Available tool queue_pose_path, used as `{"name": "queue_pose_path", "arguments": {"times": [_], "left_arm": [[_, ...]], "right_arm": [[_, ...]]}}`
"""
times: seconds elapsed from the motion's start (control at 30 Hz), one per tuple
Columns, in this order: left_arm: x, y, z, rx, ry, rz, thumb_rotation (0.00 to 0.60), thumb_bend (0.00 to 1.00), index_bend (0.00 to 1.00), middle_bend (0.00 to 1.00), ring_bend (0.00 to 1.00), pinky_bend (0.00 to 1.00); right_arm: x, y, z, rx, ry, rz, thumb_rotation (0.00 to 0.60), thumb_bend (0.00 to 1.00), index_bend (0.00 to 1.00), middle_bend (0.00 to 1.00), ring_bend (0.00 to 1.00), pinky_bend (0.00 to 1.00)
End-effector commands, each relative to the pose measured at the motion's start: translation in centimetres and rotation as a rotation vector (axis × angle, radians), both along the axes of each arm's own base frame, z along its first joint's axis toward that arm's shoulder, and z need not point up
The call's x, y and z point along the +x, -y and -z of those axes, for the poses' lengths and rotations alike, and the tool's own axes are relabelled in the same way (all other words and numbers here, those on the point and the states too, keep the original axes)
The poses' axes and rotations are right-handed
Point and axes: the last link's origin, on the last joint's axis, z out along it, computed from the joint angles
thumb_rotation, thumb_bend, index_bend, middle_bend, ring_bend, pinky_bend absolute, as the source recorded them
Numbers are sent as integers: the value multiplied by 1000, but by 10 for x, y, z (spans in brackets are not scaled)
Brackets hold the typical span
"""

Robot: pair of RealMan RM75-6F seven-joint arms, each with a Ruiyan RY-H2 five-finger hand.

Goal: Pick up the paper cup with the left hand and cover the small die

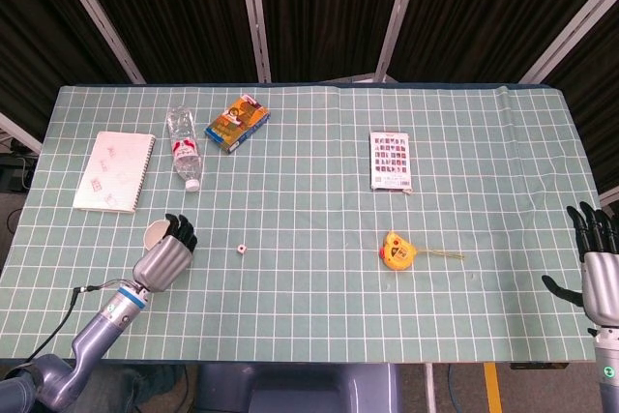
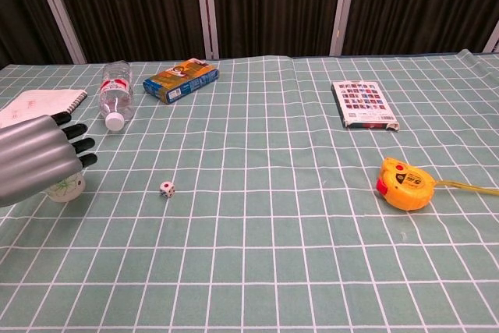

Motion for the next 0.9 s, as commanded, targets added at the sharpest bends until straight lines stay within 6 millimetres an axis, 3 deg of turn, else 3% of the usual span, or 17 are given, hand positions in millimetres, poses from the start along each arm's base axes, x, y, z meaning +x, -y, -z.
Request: {"name": "queue_pose_path", "arguments": {"times": [0.03,0.17,0.23,0.3,0.47,0.63,0.9], "left_arm": [[0,-1,-3,6,30,-17,600,0,498,409,334,408],[7,-7,-19,22,181,-76,600,0,518,419,344,417],[14,-12,-32,6,352,-154,600,0,520,419,345,419],[20,-22,-53,-24,649,-297,600,0,520,418,346,420],[11,-35,-76,-177,1105,-588,600,0,514,412,343,419],[-10,-43,-79,-286,1293,-782,600,0,514,409,341,419],[-36,-50,-68,-309,1325,-890,600,0,513,392,328,415]], "right_arm": [[0,0,0,1,1,0,600,0,0,0,0,0],[0,0,0,4,2,-2,600,0,0,0,0,0],[1,0,0,5,2,-1,600,0,0,0,0,0],[1,0,1,8,5,-1,600,0,0,0,0,0],[3,-1,1,11,6,-8,600,0,0,0,0,0],[4,-1,2,15,7,-11,600,0,0,0,0,0],[5,0,6,24,0,-11,600,0,0,0,0,0]]}}
